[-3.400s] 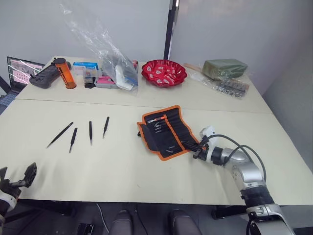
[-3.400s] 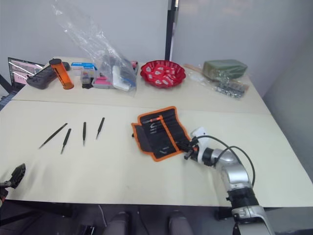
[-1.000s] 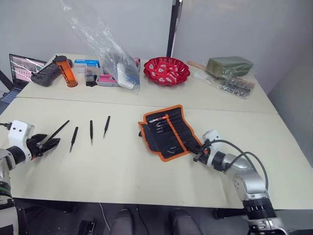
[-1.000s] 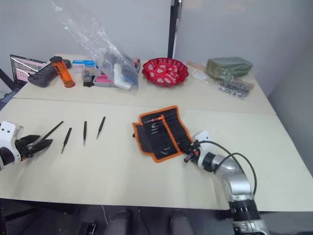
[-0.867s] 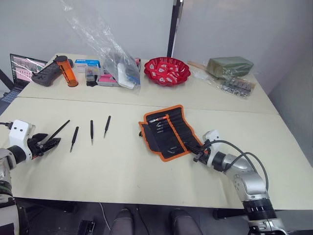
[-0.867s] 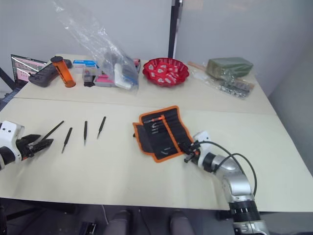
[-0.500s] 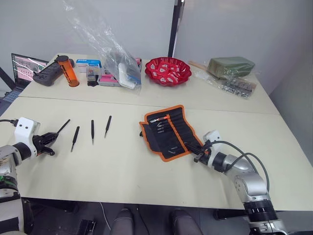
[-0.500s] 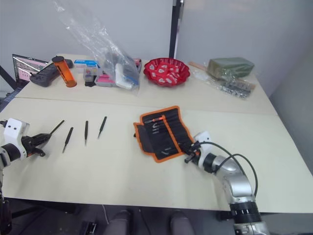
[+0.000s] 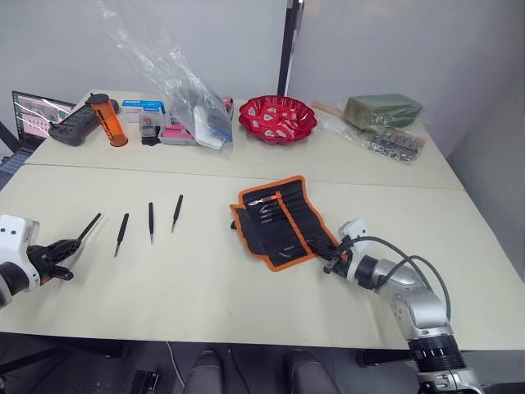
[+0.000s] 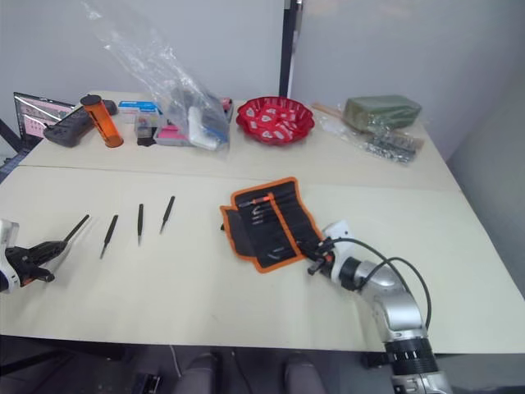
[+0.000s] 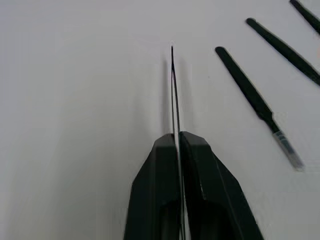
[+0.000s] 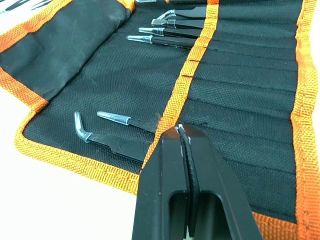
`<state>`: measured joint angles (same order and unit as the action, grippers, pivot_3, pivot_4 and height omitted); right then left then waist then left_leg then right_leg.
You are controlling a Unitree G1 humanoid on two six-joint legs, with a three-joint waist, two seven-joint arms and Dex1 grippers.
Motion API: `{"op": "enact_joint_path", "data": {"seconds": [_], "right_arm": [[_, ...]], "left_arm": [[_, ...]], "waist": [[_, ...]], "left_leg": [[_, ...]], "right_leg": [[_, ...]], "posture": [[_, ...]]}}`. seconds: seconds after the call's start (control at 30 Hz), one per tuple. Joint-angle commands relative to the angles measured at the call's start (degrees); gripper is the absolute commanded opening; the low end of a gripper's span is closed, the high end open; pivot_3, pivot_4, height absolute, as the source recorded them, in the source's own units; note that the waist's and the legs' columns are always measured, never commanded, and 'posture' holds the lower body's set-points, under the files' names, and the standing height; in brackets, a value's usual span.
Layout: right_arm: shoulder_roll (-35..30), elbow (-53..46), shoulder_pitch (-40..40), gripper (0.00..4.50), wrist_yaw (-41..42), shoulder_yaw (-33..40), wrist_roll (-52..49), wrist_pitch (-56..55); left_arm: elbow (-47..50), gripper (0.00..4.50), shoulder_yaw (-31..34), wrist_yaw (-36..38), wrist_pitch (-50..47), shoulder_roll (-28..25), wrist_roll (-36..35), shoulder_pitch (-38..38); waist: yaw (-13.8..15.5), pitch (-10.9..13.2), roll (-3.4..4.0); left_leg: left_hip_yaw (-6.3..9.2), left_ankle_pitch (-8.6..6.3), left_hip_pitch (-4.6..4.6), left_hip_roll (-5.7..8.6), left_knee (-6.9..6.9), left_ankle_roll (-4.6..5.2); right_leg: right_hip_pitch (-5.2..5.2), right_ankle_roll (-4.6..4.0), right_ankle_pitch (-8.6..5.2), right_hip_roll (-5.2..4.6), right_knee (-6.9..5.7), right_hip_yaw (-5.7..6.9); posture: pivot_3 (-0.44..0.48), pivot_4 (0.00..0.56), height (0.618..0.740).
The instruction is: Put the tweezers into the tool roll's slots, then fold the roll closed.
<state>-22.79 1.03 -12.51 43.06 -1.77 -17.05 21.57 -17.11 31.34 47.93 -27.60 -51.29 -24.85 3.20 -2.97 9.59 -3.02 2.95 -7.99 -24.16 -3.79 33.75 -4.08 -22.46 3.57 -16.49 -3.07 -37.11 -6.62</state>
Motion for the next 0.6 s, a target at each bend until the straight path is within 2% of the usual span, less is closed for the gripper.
{"op": "enact_joint_path", "data": {"seconds": [0.03, 0.3, 0.33, 0.6], "right_arm": [[0.1, 1.9, 0.3, 0.0, 1.2, -2.5, 0.7, 1.5], [-0.2, 3.7, -1.5, 0.0, 2.5, -3.0, 0.9, 1.1], [-0.2, 3.7, -1.5, 0.0, 2.6, -3.1, 0.9, 1.2], [0.0, 3.5, -1.2, 0.0, 3.0, -3.8, 0.8, 1.4]], "left_arm": [[9.3, 1.56, 4.8, -4.1, -7.1, 2.4, -5.4, -1.2], [14.7, 4.26, 8.8, -7.2, -9.4, 4.6, -6.9, -6.1], [14.6, 4.47, 9.1, -7.5, -9.1, 4.7, -6.6, -6.6], [16.1, 4.47, 8.8, -13.5, -4.6, 7.1, -2.5, -8.3]], "waist": [[0.1, 0.0, 0.0], [-0.9, 0.0, -0.06], [-0.9, 0.0, -0.06], [-0.9, 0.0, -0.05]], "left_leg": [[0.0, 0.0, 0.02, -0.03, 0.03, 0.0], [-0.04, 0.02, 0.04, -0.09, 0.04, 0.03], [-0.05, 0.02, 0.04, -0.08, 0.03, 0.03], [-0.05, -0.01, 0.04, -0.08, 0.03, -0.02]], "right_leg": [[0.01, -0.03, 0.0, 0.01, 0.0, 0.02], [-0.02, -0.07, 0.03, 0.04, 0.0, 0.04], [-0.01, -0.06, 0.03, 0.04, 0.0, 0.03], [-0.04, -0.09, 0.02, 0.03, 0.02, 0.03]], "posture": [[0.0, 0.15, 0.729], [0.0, 0.15, 0.729], [0.0, 0.15, 0.729], [0.0, 0.15, 0.729]]}}
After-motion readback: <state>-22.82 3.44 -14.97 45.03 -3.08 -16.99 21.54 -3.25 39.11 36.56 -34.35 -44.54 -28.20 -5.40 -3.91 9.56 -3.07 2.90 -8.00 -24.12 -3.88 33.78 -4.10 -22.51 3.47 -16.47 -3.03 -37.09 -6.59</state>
